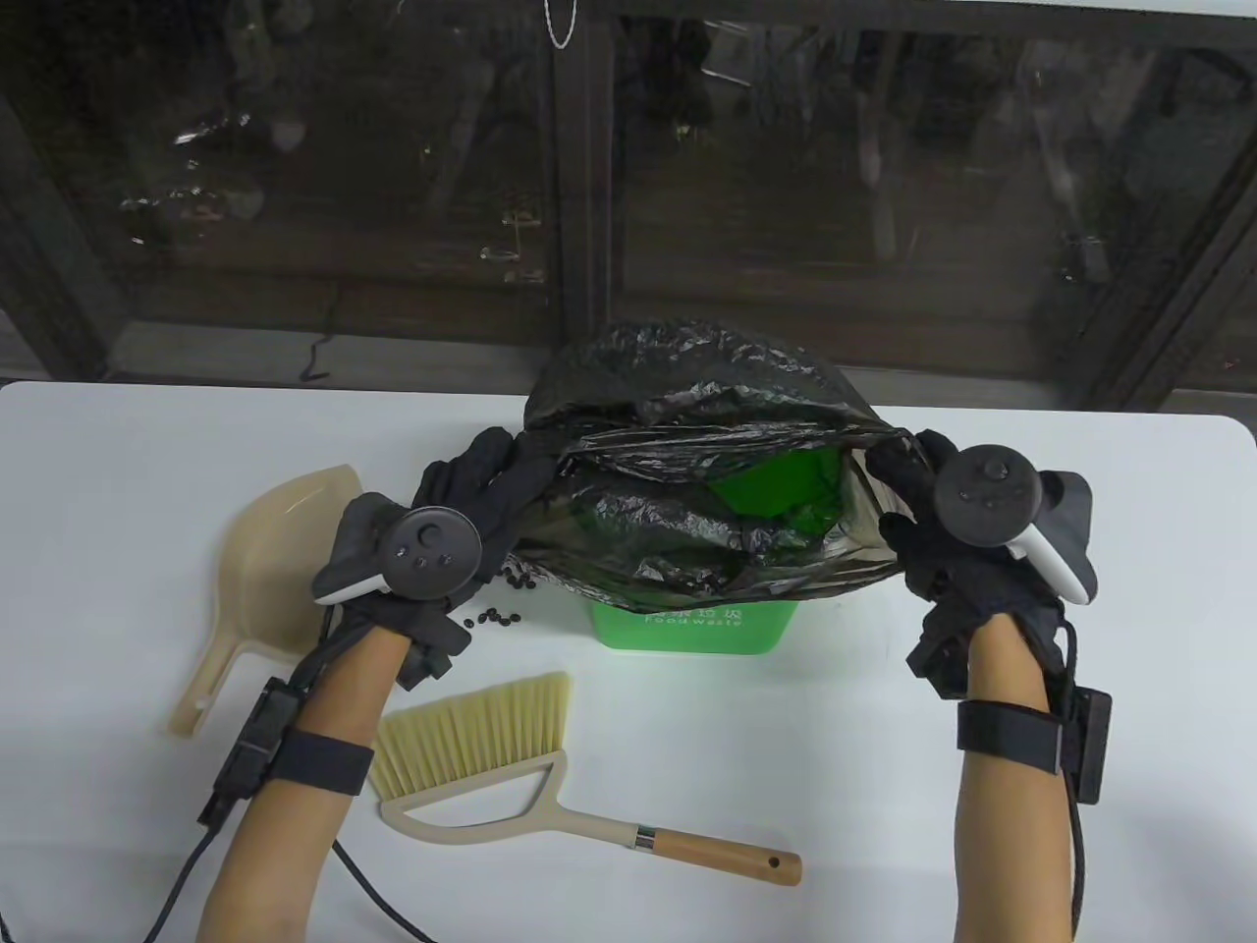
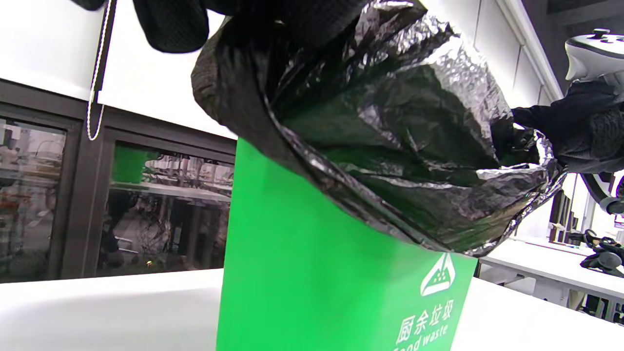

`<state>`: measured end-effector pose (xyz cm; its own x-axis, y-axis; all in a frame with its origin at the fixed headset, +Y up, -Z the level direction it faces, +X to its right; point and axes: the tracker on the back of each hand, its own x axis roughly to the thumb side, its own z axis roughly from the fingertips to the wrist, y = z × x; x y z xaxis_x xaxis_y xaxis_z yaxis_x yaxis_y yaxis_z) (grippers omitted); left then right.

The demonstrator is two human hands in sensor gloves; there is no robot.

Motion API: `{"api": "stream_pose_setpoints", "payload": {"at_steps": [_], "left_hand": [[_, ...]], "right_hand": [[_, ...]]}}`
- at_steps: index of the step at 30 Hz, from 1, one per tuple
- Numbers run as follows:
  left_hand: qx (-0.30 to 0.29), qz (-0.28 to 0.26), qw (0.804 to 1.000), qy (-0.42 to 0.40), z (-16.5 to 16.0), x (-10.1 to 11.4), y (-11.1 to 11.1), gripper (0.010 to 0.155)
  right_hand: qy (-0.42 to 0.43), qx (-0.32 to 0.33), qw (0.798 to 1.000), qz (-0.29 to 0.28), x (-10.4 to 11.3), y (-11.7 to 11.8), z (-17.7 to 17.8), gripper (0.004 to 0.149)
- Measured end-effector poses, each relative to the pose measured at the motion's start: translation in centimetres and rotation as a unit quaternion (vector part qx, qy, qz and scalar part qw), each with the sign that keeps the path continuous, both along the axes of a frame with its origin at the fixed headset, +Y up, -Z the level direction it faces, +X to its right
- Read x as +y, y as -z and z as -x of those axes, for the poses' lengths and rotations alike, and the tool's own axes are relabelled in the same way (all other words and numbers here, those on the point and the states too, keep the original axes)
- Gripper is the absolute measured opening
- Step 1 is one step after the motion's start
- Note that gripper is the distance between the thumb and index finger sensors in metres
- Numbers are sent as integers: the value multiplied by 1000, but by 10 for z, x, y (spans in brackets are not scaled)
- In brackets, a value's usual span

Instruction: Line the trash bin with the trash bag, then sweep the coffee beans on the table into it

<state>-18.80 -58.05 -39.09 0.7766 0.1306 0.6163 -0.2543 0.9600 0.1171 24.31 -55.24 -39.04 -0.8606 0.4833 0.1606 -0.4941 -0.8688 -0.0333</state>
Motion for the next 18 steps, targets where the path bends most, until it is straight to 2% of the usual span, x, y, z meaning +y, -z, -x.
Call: {"api": "stream_pose_setpoints", "payload": {"at_steps": [4, 7, 9, 12, 15, 18], "left_hand": [[4, 3, 1000, 13, 0, 0, 2, 50], [4, 24, 1000, 13, 0, -3, 6, 48], [7, 39, 999, 32, -3, -2, 11, 48], [8, 34, 999, 31, -5, 2, 15, 48], [-7, 58, 998, -17, -2, 9, 22, 48], [-25, 99, 986, -133, 4, 17, 37, 47]], "right_hand": [[85, 39, 996, 1, 0, -4, -10, 54], [158, 56, 986, -13, -2, -4, -18, 50], [181, 75, 981, 16, -4, 0, -20, 46], [200, 73, 977, 4, -7, 5, -23, 46], [271, 80, 959, -4, -9, 15, -26, 49], [351, 94, 932, 4, -7, 26, -30, 50]]}}
